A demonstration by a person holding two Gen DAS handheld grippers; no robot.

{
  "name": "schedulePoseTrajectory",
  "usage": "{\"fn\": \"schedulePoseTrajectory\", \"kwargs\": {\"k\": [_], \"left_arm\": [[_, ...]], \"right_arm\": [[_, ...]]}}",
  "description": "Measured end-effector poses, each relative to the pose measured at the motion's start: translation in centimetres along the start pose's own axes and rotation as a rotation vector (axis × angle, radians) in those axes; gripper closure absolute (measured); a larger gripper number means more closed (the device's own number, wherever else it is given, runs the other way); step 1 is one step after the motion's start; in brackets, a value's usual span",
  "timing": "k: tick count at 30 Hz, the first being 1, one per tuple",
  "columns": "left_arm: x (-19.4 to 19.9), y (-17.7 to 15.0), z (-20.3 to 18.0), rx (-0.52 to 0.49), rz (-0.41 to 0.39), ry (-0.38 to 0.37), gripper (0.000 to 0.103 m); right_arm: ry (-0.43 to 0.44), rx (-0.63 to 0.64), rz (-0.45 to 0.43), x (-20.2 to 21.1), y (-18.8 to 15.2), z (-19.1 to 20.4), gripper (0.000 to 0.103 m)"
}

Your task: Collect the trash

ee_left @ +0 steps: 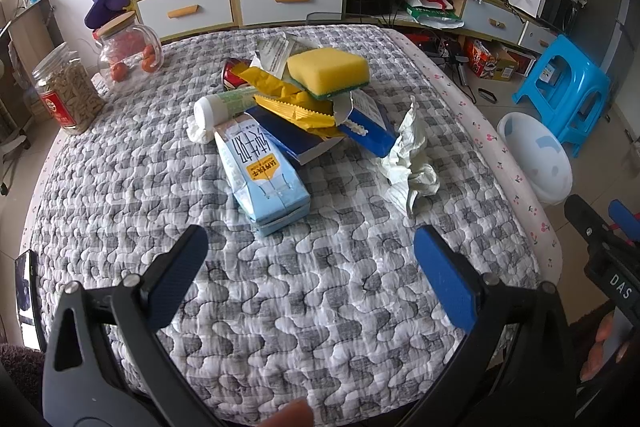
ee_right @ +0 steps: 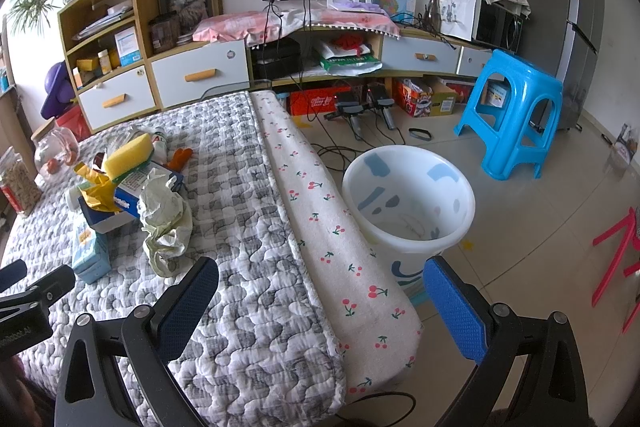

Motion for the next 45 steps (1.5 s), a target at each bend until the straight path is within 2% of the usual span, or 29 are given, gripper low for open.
{"fn": "schedulePoseTrajectory", "kwargs": {"k": [6,9,15,19,25,28,32,34,37,43,44,45], "left_arm": [[0.3,0.3,0.1,0.006,0.014,-0.021,0.001],[0.3,0.8,0.3,0.016,0.019,-0.048,0.001],[0.1,2.0,1.8,0.049,0.043,-0.072,0.001],[-0.2,2.9,3.2,0.042,0.06,-0.056,0.001],[-1.0,4.0,6.2,0.062,0.1,-0.045,0.001],[-1.7,4.2,7.5,0.079,0.126,-0.053,0.001],[-3.0,4.0,8.5,0.106,0.165,-0.087,0.001],[-3.7,3.8,8.8,0.116,0.181,-0.098,0.001],[-4.6,3.6,8.6,0.116,0.196,-0.106,0.004],[-6.2,3.5,8.0,0.135,0.229,-0.133,0.008],[-6.4,3.5,7.8,0.135,0.23,-0.135,0.009],[-6.5,3.6,7.7,0.135,0.231,-0.137,0.011]], "right_arm": [[-0.006,-0.002,0.02,-0.8,-0.5,0.2,0.0],[0.038,0.02,0.058,-1.5,-0.7,0.9,0.0],[0.094,0.059,0.092,-1.5,1.0,2.2,0.0],[0.197,0.083,0.184,-2.5,2.4,4.0,0.0],[0.281,0.165,0.291,-4.7,3.7,8.2,0.0],[0.326,0.176,0.355,-6.4,3.7,9.9,0.0],[0.367,0.193,0.396,-8.2,3.0,12.0,0.001],[0.386,0.192,0.425,-9.1,2.6,12.9,0.005],[0.388,0.204,0.453,-10.5,2.4,14.1,0.017],[0.392,0.204,0.475,-12.4,2.5,15.2,0.049],[0.398,0.203,0.477,-12.5,2.6,15.2,0.061],[0.399,0.204,0.477,-12.5,2.6,15.3,0.064]]}}
Point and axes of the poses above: each gripper's, at about its wrist camera, not at the fingertips, and x roughly against the way its jaws point, z to its left, y to its top, the point moved 2 cm from there along -x, roughly the way its jaws point, and after that the axes turned 7 degrees about -y, right-handed, at the moved point
